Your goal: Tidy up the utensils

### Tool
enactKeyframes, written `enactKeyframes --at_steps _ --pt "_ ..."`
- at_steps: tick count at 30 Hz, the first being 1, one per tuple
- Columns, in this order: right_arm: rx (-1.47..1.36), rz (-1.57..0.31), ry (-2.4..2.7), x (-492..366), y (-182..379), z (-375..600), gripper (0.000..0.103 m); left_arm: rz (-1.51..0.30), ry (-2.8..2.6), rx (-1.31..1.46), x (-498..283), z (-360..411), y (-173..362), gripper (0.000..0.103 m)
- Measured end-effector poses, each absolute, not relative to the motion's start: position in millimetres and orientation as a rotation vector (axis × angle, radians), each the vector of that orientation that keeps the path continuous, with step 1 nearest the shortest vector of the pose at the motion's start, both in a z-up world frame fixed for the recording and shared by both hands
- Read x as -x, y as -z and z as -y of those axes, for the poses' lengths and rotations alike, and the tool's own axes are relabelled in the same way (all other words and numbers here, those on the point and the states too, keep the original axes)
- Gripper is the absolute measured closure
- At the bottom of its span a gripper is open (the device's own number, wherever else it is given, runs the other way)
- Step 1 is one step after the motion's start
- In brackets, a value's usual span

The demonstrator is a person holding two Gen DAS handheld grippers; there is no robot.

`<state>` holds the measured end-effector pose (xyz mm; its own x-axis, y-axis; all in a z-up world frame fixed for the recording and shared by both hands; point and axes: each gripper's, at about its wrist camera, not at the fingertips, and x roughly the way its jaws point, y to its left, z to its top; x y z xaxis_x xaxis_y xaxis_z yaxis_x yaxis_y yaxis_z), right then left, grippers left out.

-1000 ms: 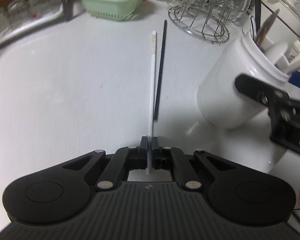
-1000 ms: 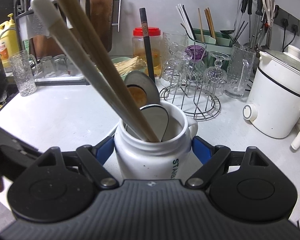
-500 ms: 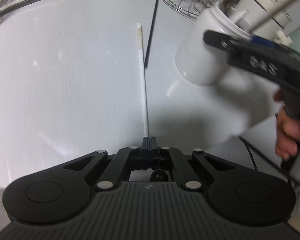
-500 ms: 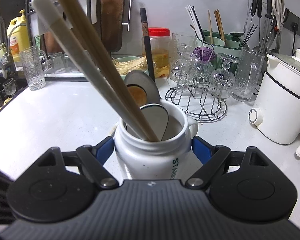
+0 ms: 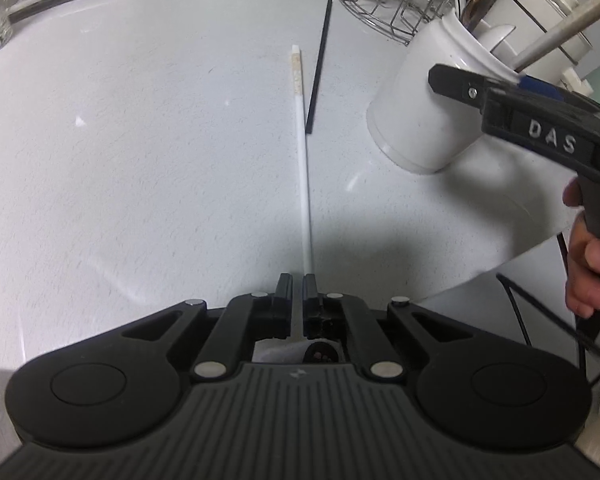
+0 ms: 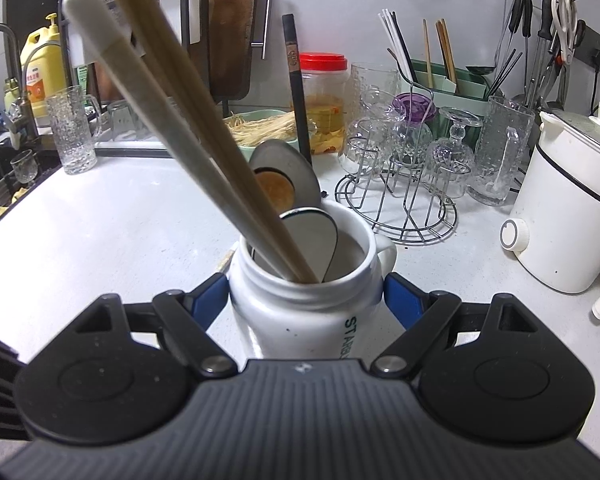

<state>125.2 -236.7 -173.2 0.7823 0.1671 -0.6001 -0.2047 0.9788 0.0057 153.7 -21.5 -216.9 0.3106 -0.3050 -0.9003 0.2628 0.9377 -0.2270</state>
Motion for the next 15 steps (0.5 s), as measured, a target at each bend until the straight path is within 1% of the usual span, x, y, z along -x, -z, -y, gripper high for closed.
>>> enactKeyframes --at_steps 2,4,6,9,12,14,15 --pt "0.060 -0.643 -0.200 -125.5 173.0 236.7 0.016 -1.187 0.391 0.015 -157.9 26.4 216.3 0.098" --pt "0.058 -0.642 -0.199 -125.2 173.3 236.6 0.016 -1.181 0.392 -0.015 -160.7 33.2 216.2 0.091" --pt "0.056 -0.642 -0.197 -124.9 173.3 236.6 0.016 -1.180 0.394 -0.029 -163.8 36.8 216.8 0.088" --pt "0.046 -0.641 -0.192 -124.3 173.4 236.8 0.016 -1.179 0.375 -0.065 -167.0 41.5 218.4 0.085" --pt "0.041 -0.639 -0.188 -123.4 173.7 236.6 0.016 -1.180 0.375 -0.082 -171.2 43.0 218.4 0.085" --pt "0.042 -0.641 -0.186 -123.2 173.8 236.4 0.016 -1.178 0.372 -0.098 -171.5 43.6 218.2 0.088" --pt "0.043 -0.642 -0.186 -123.4 173.6 236.3 0.016 -1.178 0.374 -0.108 -170.7 44.0 218.2 0.095"
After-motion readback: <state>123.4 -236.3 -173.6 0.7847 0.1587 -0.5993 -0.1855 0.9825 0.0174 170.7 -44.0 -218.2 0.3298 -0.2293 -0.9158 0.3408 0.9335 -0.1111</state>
